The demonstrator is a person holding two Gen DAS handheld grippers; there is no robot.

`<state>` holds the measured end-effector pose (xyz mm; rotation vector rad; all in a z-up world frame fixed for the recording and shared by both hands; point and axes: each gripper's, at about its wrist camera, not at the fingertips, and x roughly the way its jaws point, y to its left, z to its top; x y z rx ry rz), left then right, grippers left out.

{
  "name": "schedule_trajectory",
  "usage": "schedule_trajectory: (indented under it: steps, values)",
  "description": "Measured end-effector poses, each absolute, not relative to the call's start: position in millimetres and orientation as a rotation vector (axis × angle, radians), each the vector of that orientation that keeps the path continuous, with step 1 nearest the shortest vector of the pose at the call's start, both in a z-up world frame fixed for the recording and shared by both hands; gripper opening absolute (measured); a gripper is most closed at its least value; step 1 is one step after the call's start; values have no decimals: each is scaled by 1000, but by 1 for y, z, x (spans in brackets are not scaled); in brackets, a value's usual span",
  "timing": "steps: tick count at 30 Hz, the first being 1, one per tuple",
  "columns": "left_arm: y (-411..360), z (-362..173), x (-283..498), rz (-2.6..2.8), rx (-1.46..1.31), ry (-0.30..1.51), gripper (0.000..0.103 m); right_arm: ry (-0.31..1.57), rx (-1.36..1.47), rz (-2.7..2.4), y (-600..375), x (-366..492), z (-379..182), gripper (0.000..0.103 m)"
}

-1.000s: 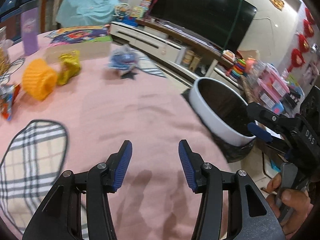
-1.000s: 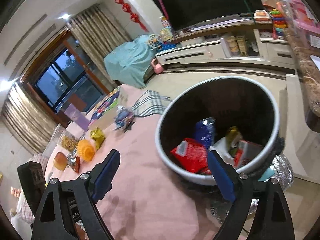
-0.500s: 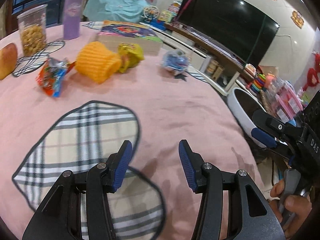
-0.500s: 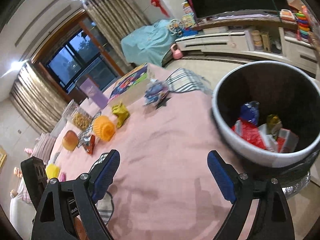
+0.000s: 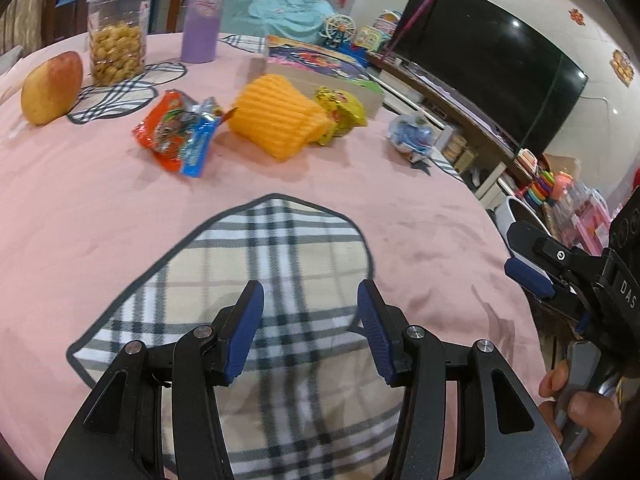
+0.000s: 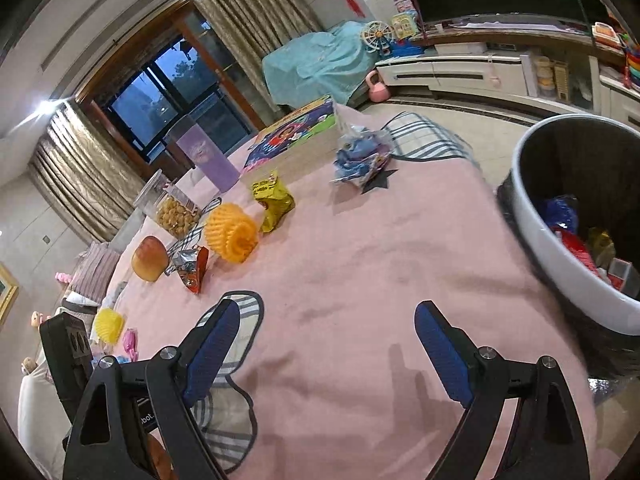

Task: Collect trash
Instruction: 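Move both open tools back toward the table items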

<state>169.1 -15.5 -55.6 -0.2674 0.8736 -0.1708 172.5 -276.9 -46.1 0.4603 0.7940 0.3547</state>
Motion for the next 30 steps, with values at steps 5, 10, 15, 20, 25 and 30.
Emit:
schedule_trajectory:
  steps: [5, 10, 15, 20, 25, 30]
  values:
    - [-6, -56, 171, -150, -277, 871, 49, 802, 444, 377, -264, 180, -48, 91]
    - [7, -56, 175, -117, -283, 865, 53, 813, 429, 395, -250, 189, -50, 91]
    - [21, -58, 181, -86, -299, 868, 53, 820, 412, 410, -241, 199, -52, 91]
    - [33, -59, 191, -62, -303, 868, 54, 828, 400, 415, -231, 211, -54, 91]
    - [42, -58, 202, -40, -298, 863, 60, 828, 376, 419, -221, 229, -55, 90]
    - [53, -57, 216, -25, -296, 865, 63, 827, 369, 423, -215, 252, -57, 91]
